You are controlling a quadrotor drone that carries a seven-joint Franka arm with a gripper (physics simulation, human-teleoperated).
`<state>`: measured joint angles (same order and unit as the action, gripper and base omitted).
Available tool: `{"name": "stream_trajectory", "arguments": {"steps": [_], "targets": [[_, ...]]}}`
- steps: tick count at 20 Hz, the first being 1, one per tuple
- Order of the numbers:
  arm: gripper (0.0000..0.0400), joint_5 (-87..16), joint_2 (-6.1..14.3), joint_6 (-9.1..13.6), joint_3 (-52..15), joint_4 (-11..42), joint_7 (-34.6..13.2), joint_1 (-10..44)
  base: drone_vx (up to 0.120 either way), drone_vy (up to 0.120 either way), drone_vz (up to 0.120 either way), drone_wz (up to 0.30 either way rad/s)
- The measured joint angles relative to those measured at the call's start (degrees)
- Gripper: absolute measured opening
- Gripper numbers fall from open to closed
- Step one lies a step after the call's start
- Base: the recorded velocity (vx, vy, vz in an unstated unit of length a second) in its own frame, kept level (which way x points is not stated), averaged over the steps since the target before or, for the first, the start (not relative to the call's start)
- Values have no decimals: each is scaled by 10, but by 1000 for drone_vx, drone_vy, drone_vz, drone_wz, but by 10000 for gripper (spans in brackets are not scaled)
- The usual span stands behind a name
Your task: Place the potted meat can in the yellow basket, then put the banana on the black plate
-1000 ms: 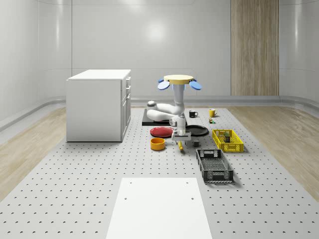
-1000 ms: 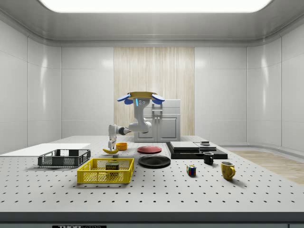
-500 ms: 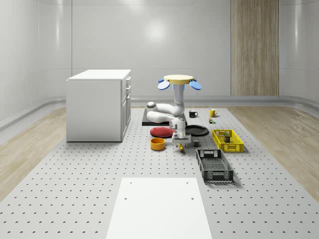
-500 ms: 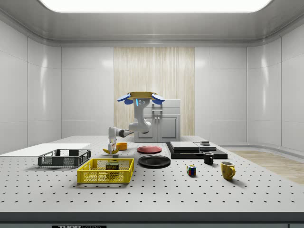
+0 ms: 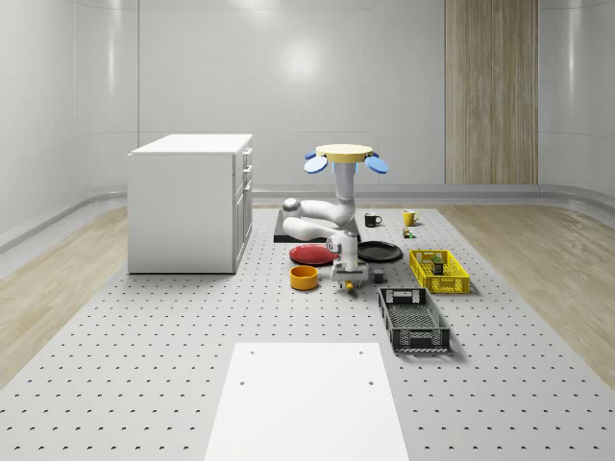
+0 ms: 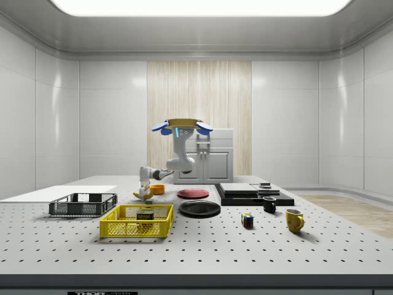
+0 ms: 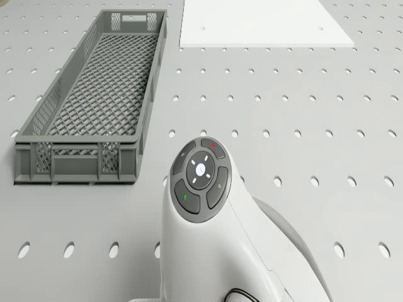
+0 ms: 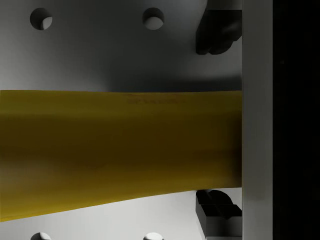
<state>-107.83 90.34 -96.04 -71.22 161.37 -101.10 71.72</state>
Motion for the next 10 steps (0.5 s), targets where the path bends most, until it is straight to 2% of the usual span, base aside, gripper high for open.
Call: {"name": "stream_trajectory", "arguments": {"steps": [1, 2, 3, 5, 7, 8, 10], "targets": [[364, 23, 5, -22, -3, -8, 17, -4, 0, 0, 0, 0], [318, 54, 33, -53, -13, -9, -15, 11, 0, 0, 0, 0], [281, 54, 48, -64, -12, -10, -13, 15, 0, 0, 0, 0], [230, 42, 45, -58, -8, -11, -2, 14, 0, 0, 0, 0], [203, 33, 43, -53, -5, -11, 5, 12, 0, 0, 0, 0], [201, 28, 44, -50, -5, -7, -27, 20, 0, 0, 0, 0], [189, 24, 61, -58, -5, -5, -78, 49, 0, 0, 0, 0]]}}
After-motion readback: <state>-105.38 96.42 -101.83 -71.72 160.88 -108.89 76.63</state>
